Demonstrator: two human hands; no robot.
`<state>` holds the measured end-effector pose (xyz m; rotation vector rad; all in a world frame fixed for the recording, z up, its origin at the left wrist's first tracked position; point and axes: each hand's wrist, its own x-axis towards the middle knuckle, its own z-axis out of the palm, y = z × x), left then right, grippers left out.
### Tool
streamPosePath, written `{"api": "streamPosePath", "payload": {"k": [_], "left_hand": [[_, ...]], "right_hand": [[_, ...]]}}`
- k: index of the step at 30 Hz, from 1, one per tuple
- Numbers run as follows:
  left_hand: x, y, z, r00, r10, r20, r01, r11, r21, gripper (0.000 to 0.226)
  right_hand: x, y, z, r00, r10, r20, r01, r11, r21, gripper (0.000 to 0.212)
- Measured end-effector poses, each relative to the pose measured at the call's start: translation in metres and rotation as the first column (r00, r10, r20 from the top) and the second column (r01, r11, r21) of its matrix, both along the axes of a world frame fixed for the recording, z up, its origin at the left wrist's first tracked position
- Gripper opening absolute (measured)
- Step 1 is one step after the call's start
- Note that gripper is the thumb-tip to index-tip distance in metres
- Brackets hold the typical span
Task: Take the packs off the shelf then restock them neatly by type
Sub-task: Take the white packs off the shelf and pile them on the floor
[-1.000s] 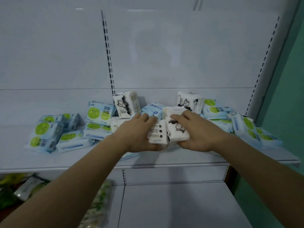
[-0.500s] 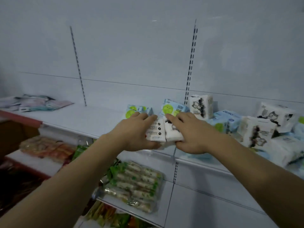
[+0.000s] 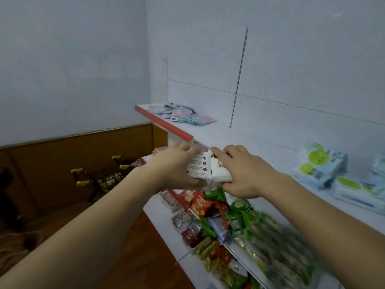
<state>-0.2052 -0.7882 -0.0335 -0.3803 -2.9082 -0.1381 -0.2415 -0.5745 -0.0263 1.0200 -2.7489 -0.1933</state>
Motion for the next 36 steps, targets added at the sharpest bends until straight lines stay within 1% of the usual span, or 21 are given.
{"api": "streamPosePath", "payload": {"k": [7, 12, 16, 22, 26, 30, 36], "left_hand": [[-0.026, -0.113, -0.037, 0.974, 0.217, 0.058, -0.219, 0.976, 0.021, 0.100], [-0.072, -0.180, -0.065, 0.917, 0.376, 0.133, -0.378, 0.926, -0.008, 0.102], [-0.114, -0.225, -0.081, 0.868, 0.459, 0.190, -0.463, 0.886, -0.025, 0.103], [-0.155, -0.291, -0.116, 0.808, 0.529, 0.258, -0.543, 0.839, -0.018, 0.108], [-0.176, -0.345, -0.146, 0.774, 0.581, 0.253, -0.599, 0.801, -0.008, 0.106], [-0.203, -0.403, -0.188, 0.753, 0.591, 0.289, -0.615, 0.788, -0.007, 0.105], [-0.262, -0.500, -0.271, 0.734, 0.583, 0.348, -0.638, 0.768, 0.058, 0.104]], "right_hand": [[-0.066, -0.129, -0.032, 0.976, 0.205, 0.081, -0.201, 0.978, -0.050, 0.098], [-0.137, -0.209, -0.070, 0.947, 0.310, 0.085, -0.306, 0.950, -0.054, 0.098], [-0.196, -0.267, -0.086, 0.913, 0.381, 0.148, -0.379, 0.924, -0.041, 0.096], [-0.260, -0.349, -0.117, 0.851, 0.480, 0.212, -0.483, 0.875, -0.043, 0.095], [-0.290, -0.410, -0.140, 0.811, 0.534, 0.238, -0.541, 0.840, -0.040, 0.095], [-0.323, -0.473, -0.177, 0.779, 0.524, 0.343, -0.554, 0.832, -0.014, 0.098], [-0.380, -0.574, -0.251, 0.774, 0.471, 0.423, -0.522, 0.853, 0.007, 0.102]]}}
